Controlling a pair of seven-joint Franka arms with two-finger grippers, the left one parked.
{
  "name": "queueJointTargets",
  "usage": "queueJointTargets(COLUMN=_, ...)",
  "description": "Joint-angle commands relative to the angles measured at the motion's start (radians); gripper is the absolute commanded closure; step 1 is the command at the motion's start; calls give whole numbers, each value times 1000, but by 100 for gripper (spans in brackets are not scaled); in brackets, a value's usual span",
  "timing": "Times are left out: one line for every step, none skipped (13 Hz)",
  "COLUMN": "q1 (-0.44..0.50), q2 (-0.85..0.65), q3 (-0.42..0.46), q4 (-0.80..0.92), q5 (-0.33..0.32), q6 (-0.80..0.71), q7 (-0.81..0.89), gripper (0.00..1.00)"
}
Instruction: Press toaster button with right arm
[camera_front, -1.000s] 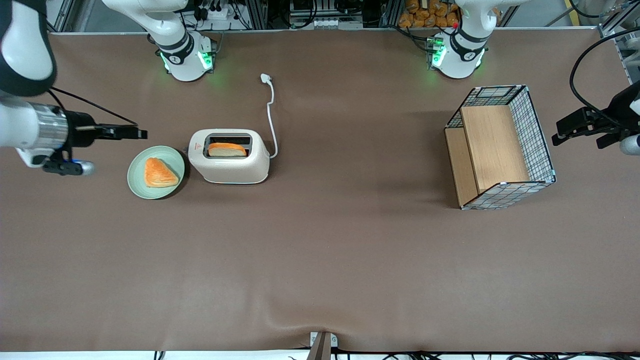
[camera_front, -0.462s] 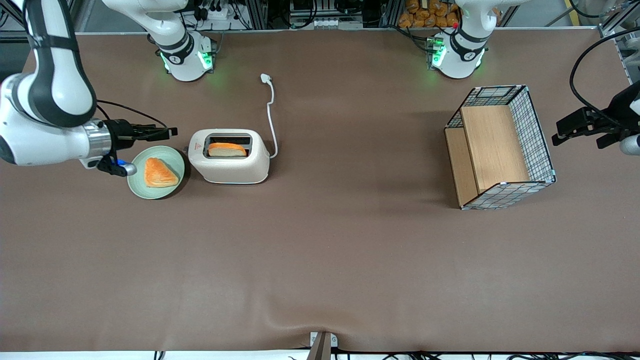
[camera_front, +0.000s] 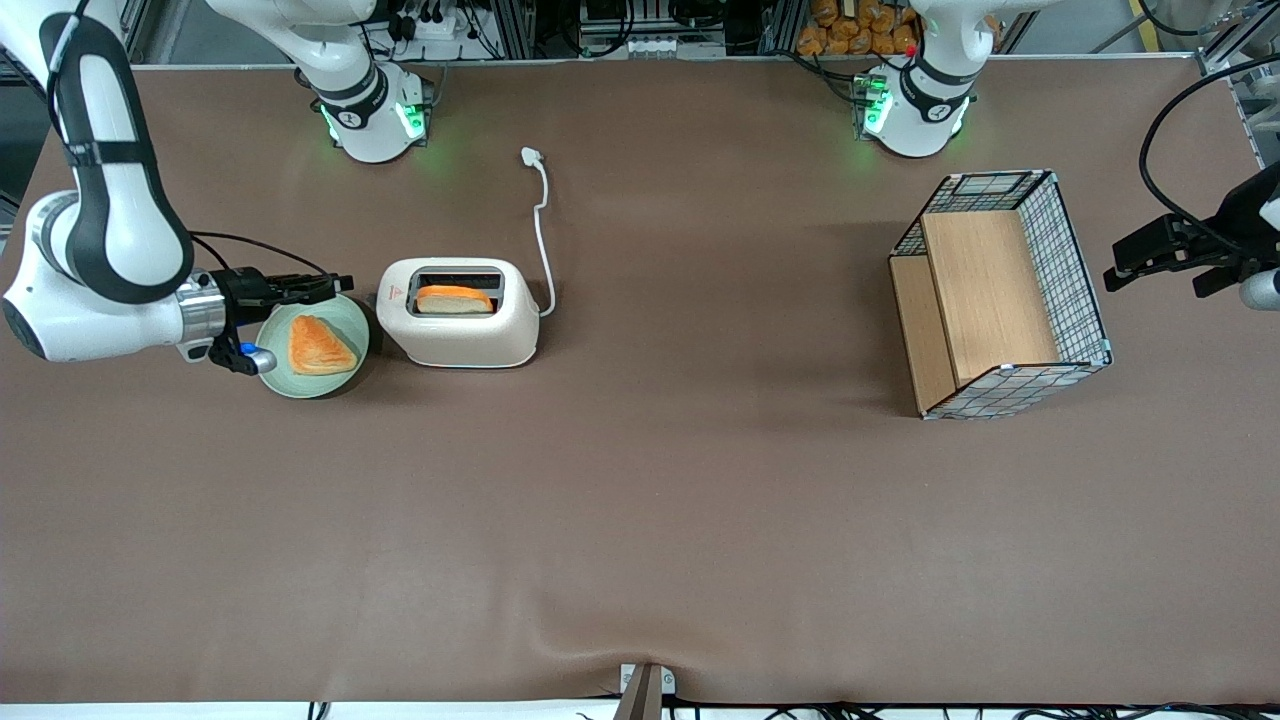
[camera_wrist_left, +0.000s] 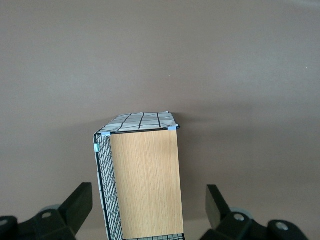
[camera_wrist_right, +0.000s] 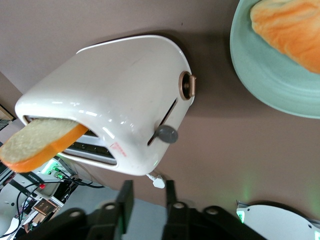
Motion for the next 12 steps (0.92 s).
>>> queueJointTargets(q1=2, q2=8, q3=11, q4=-1, q5=27, q6=17, q7=-90, gripper=100)
queueJointTargets(q1=5, q2=13, q3=11, q4=-3, q5=27, q6=36, q7=-149, gripper=100)
queueJointTargets(q1=4, q2=20, q3=11, q4=-3, q5=27, q6=40, q7=-178, gripper=100)
queueJointTargets(q1=-1, q2=25, q3=11, q4=-3, q5=27, q6=40, q7=-192, gripper=100)
queueJointTargets(q1=-1, q2=30, q3=11, q4=-3, q5=27, q6=41, q7=-210, gripper=100)
queueJointTargets(q1=-1, q2=34, q3=11, q4=-3, q5=27, q6=41, q7=-223, gripper=100)
queueJointTargets(q1=4, q2=36, q3=11, q4=-3, q5=27, q6=43, q7=-231, gripper=100)
queueJointTargets(q1=7, q2=39, q3=11, q4=-3, q5=27, q6=50, q7=-234, gripper=100)
queueJointTargets(q1=8, q2=52, q3=12, q4=-3, q5=27, q6=50, q7=-234, gripper=100)
queueJointTargets(q1=10, q2=60, q3=14, q4=-4, q5=30, q6=50, q7=-234, gripper=100)
queueJointTargets(q1=11, q2=66, q3=14, q4=-3, q5=30, q6=50, q7=-241, gripper=100)
queueJointTargets(q1=8, q2=74, q3=14, q4=-3, q5=30, q6=52, q7=-263, gripper=100)
